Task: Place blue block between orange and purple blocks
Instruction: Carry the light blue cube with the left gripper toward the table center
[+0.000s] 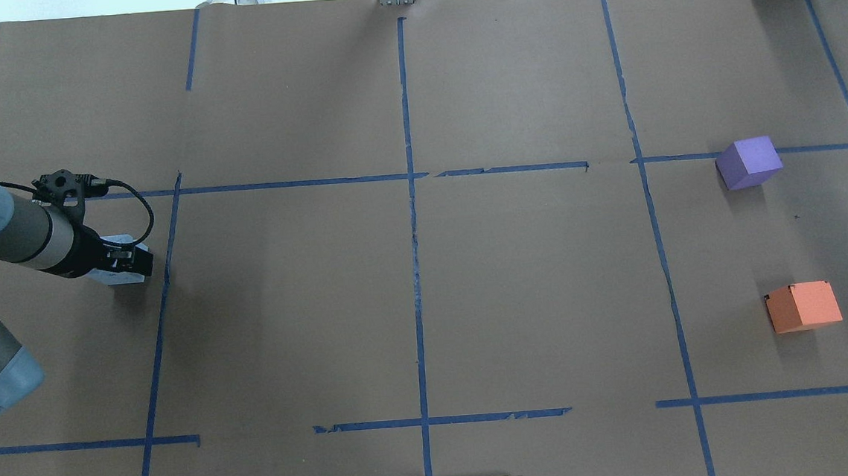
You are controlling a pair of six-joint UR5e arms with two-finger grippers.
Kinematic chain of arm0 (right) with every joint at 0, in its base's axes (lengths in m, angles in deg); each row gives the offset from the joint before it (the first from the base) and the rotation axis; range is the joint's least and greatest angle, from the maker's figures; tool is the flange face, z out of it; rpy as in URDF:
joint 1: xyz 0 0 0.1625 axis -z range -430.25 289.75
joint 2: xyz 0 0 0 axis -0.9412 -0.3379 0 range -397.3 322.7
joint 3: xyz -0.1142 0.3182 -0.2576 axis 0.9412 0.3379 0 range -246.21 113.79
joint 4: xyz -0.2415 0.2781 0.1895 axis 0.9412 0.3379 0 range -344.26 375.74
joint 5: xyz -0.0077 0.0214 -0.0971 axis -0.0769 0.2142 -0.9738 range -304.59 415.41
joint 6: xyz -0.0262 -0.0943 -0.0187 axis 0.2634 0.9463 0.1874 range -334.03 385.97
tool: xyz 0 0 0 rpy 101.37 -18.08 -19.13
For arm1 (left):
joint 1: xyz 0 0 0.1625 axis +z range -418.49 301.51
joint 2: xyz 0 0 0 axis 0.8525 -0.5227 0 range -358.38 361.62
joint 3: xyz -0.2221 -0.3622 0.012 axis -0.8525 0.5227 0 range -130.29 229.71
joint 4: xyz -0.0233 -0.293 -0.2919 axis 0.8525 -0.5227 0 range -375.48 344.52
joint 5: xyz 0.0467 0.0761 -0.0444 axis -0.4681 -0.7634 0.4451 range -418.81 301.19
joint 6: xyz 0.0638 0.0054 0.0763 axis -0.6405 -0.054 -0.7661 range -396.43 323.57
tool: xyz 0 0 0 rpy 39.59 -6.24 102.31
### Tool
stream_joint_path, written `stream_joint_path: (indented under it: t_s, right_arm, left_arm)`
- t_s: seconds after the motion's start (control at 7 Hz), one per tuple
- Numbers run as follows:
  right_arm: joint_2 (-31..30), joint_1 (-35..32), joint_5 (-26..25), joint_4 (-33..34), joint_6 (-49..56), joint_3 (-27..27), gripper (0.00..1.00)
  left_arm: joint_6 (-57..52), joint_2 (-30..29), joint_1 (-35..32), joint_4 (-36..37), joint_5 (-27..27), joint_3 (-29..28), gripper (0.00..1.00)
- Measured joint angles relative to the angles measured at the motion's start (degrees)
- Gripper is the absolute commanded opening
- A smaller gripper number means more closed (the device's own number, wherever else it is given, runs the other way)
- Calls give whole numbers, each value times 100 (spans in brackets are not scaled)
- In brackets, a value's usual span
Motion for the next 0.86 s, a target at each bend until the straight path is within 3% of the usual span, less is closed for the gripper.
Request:
stream_joint_path:
  t_s: [0.14,0.43,0.71,0.86]
  right_arm:
    - [-2,1,1,0,0,-3,100]
    - [-3,3,2,0,0,-5,100]
    - [2,3,2,0,0,5,100]
    - [4,3,2,0,0,13,100]
  left_arm:
    - [3,-243,-18,570,4,257,20]
    - [97,-1473,45,2383,-19,658,22]
    - [835,-2721,667,3118,-318,417,28]
    - [1332,-3367,1073,3164,-647,-31,29]
